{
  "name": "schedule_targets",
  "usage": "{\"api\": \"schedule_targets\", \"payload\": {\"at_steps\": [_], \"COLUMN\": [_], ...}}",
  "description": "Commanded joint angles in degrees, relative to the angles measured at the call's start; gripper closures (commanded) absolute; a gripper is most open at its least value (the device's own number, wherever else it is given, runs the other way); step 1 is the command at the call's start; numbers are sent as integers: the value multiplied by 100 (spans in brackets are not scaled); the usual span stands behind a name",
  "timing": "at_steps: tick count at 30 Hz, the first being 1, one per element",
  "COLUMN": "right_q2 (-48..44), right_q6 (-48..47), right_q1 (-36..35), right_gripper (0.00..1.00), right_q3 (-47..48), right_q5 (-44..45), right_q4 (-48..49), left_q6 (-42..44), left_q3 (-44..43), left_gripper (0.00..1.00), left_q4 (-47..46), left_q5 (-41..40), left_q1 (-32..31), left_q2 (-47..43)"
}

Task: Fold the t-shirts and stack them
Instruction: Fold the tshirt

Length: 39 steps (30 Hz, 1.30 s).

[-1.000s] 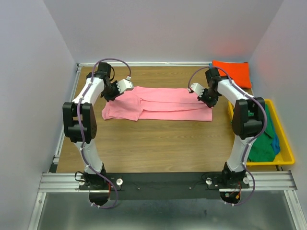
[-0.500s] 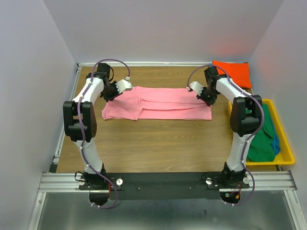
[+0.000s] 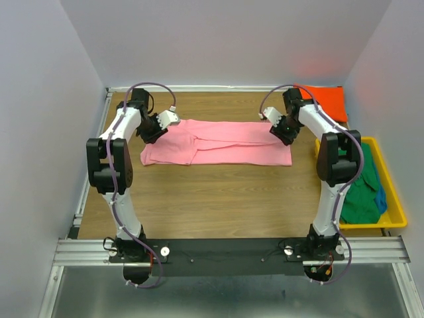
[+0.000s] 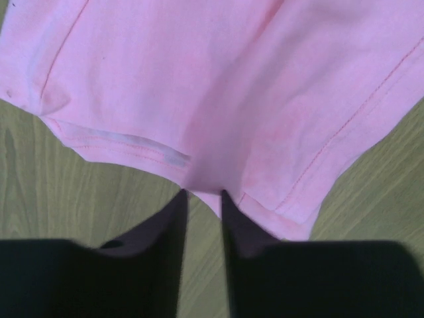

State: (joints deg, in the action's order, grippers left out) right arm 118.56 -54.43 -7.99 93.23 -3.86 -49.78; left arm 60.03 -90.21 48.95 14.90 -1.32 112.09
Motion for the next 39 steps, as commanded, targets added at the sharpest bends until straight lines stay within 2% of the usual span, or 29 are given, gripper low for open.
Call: {"api": "schedule_targets", "payload": {"at_steps": [1, 4, 10, 15, 31, 35, 39], "right_q2": [-35, -376, -904, -1055, -422, -369, -343], "right_q6": [678, 1293, 2366, 3184, 3896, 3923, 3923], "right_q1": [226, 499, 729, 755, 966, 975, 975], "right_gripper": [49, 45, 45, 45, 41, 44, 55], "right_q3": [511, 591, -67, -630, -1035, -1096, -1149], "right_q5": [-62, -368, -1011, -1389, -1556, -1609, -1662], "right_q4": [-41, -84, -366, -392, -164, -137, -120], "left_q6": [-246, -281, -202, -246, -527, -510, -510], "left_q3": [-207, -155, 881, 1515, 1577, 1533, 1551], "left_gripper": [53, 45, 44, 44, 43, 43, 43], "left_q4": [106, 342, 431, 300, 53, 115, 98], "left_q5": [223, 723, 1356, 1866, 2298, 2342, 2351], "left_q1": [377, 781, 1204, 1450, 1495, 1494, 1495], "left_q2": [-47, -353, -996, -1032, -698, -654, -601]}}
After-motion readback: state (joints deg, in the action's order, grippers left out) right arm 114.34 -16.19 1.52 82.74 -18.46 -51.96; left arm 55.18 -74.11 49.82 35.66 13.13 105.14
